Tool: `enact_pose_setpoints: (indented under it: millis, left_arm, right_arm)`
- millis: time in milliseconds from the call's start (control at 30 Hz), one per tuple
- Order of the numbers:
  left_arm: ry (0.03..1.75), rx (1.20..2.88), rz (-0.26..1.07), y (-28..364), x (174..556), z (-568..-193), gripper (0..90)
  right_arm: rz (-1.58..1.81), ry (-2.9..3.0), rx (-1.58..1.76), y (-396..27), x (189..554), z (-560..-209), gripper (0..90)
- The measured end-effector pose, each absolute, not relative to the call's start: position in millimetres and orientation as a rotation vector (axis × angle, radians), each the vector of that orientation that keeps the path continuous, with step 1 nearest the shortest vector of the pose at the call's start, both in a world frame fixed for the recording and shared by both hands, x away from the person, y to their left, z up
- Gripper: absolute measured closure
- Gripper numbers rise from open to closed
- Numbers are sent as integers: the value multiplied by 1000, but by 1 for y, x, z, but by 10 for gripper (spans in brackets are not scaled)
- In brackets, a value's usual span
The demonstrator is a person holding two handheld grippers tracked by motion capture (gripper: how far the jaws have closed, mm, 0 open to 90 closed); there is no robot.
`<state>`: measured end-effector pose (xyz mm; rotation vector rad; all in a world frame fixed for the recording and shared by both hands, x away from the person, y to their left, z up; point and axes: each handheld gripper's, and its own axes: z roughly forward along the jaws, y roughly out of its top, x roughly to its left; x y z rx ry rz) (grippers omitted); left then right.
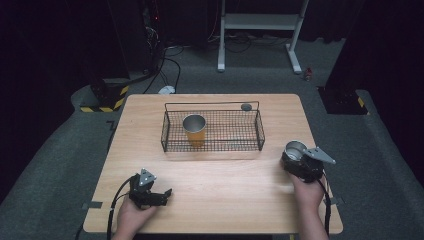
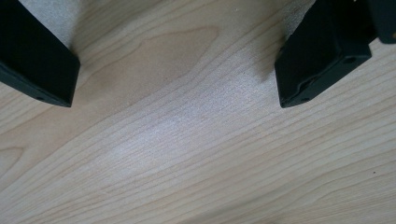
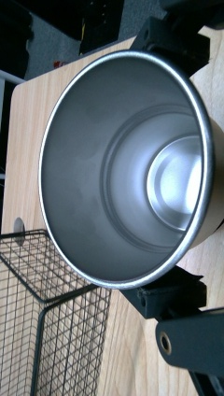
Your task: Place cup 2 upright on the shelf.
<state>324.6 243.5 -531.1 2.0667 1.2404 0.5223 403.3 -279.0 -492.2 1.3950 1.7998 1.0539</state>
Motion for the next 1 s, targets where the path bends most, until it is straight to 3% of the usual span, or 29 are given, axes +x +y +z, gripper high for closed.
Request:
enact_pose_setpoints:
  millis: [1000]
  left_arm:
    - [1240,2067,522,243,325,-531,3]
  right_arm:
    - [1124,1893,1282,-235,396,-483,183]
